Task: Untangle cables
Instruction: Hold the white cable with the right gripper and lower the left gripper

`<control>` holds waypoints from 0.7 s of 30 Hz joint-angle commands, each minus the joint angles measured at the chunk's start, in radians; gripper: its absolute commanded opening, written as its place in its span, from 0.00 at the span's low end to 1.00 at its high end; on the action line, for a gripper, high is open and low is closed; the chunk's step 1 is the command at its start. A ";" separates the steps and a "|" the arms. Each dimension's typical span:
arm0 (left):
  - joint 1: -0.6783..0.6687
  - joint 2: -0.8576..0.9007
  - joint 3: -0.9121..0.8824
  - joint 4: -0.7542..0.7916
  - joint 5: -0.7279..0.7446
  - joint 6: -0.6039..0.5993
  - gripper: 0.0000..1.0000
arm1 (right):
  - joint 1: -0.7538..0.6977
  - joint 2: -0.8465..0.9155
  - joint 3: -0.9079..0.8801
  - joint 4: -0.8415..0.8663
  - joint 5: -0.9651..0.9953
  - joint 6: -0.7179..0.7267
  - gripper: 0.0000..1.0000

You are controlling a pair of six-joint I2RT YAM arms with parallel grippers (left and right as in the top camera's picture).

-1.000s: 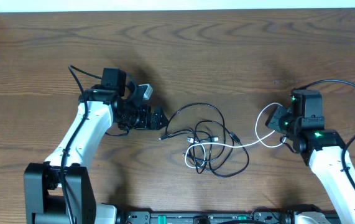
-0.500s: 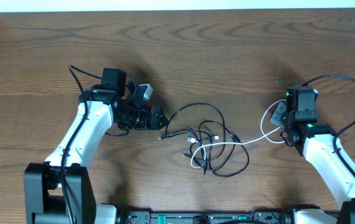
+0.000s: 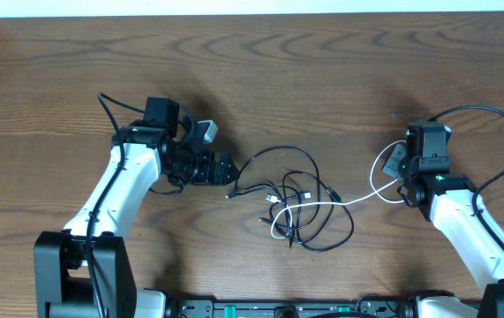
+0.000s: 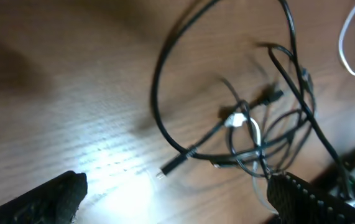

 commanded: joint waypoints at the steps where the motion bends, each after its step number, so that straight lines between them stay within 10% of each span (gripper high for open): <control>1: 0.002 -0.002 0.023 -0.024 0.114 0.013 0.98 | -0.006 0.004 -0.005 0.000 0.008 0.003 0.02; 4: 0.002 -0.002 0.023 -0.058 0.205 0.014 0.95 | -0.006 0.004 -0.005 0.000 0.008 0.003 0.03; 6: 0.002 -0.003 0.023 -0.064 0.209 0.013 0.50 | -0.006 0.004 -0.005 0.000 0.008 0.003 0.03; 10: 0.002 -0.030 0.023 -0.107 0.187 0.013 0.19 | -0.006 0.004 -0.005 -0.001 0.008 0.003 0.03; 21: -0.002 -0.225 -0.032 -0.358 0.126 0.033 0.34 | -0.006 0.004 -0.005 -0.002 0.007 0.003 0.05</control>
